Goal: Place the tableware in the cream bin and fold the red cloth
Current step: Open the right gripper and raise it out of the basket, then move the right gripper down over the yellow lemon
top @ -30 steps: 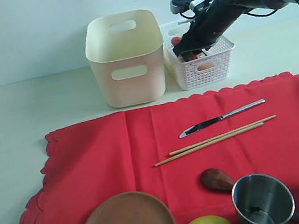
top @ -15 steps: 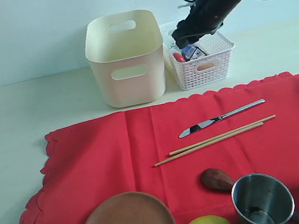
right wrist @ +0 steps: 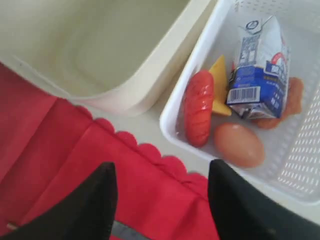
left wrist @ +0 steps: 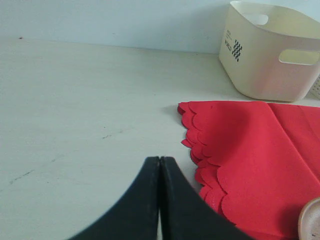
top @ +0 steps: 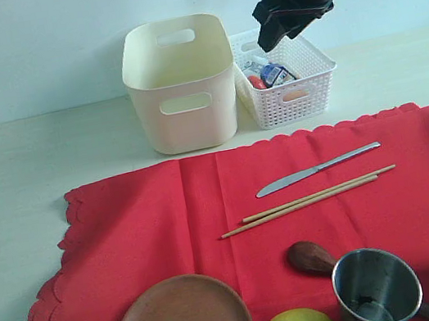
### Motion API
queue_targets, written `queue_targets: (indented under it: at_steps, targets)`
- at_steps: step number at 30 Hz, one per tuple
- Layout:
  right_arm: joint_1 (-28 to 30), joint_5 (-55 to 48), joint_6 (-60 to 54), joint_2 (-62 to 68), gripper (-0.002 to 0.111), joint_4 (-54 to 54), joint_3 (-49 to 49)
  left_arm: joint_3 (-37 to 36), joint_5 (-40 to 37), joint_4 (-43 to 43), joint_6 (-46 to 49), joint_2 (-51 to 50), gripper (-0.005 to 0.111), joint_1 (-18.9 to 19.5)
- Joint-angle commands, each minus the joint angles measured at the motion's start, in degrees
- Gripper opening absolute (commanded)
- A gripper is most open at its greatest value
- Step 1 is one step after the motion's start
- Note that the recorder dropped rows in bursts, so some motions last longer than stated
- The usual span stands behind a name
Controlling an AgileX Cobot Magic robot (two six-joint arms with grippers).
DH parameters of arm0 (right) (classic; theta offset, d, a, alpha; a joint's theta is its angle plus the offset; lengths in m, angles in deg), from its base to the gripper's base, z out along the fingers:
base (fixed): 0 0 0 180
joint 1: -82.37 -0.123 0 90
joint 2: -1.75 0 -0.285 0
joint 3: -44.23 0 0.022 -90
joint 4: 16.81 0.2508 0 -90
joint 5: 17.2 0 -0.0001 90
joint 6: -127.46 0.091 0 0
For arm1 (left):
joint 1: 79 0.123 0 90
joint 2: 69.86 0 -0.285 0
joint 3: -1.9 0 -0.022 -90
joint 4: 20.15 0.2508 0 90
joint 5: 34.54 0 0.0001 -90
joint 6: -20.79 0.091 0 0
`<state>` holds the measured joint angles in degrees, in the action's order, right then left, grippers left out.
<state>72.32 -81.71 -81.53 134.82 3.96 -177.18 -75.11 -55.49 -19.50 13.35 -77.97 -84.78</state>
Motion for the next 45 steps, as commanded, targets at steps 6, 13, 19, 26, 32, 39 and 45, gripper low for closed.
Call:
queue_targets:
  at_steps: [6, 13, 19, 26, 32, 39, 45]
  targets:
    - [0.0, -5.5, 3.6, -4.7, 0.05, 0.2, 0.5, -0.2, 0.4, 0.1, -0.1, 0.3, 0.0, 0.2]
    - [0.0, -5.5, 3.0, -9.3, 0.05, 0.1, 10.4, -0.2, 0.4, 0.1, -0.1, 0.3, 0.0, 0.2]
    - [0.0, -2.9, 0.8, -15.5, 0.05, 0.3, 22.6, -0.2, 0.4, 0.1, -0.1, 0.3, 0.0, 0.2]
    - [0.0, 3.8, -3.3, -24.2, 0.05, 2.6, 35.2, -0.2, 0.4, 0.1, -0.1, 0.3, 0.0, 0.2]
    - [0.0, 4.5, -10.1, -31.4, 0.05, 9.2, 42.3, -0.2, 0.4, 0.1, -0.1, 0.3, 0.0, 0.2]
    - [-1.1, 4.7, -21.1, -39.0, 0.05, 19.3, 48.5, -0.2, 0.4, 0.1, -0.1, 0.3, 0.0, 0.2]
    - [-9.8, 4.3, -26.7, -40.9, 0.05, 19.1, 52.2, -0.2, 0.4, 0.1, -0.1, 0.3, 0.0, 0.2]
